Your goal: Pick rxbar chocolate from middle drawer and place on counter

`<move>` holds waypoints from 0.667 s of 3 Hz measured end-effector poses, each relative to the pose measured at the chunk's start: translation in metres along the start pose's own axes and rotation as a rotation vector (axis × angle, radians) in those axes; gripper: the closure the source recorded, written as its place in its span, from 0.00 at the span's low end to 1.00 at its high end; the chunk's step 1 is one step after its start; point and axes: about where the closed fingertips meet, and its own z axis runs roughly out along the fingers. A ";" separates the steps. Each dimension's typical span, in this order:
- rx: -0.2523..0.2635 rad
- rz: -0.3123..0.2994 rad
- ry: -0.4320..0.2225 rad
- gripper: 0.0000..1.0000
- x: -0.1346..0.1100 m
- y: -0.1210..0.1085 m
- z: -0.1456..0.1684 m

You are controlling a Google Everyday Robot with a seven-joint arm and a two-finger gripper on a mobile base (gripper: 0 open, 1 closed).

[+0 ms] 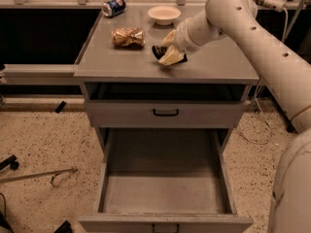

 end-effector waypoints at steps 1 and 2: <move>0.000 0.000 0.000 0.60 0.000 0.000 0.000; 0.000 0.000 0.000 0.36 0.000 0.000 0.000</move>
Offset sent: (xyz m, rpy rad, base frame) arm 0.0000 0.0000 0.0000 0.0000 0.0000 0.0000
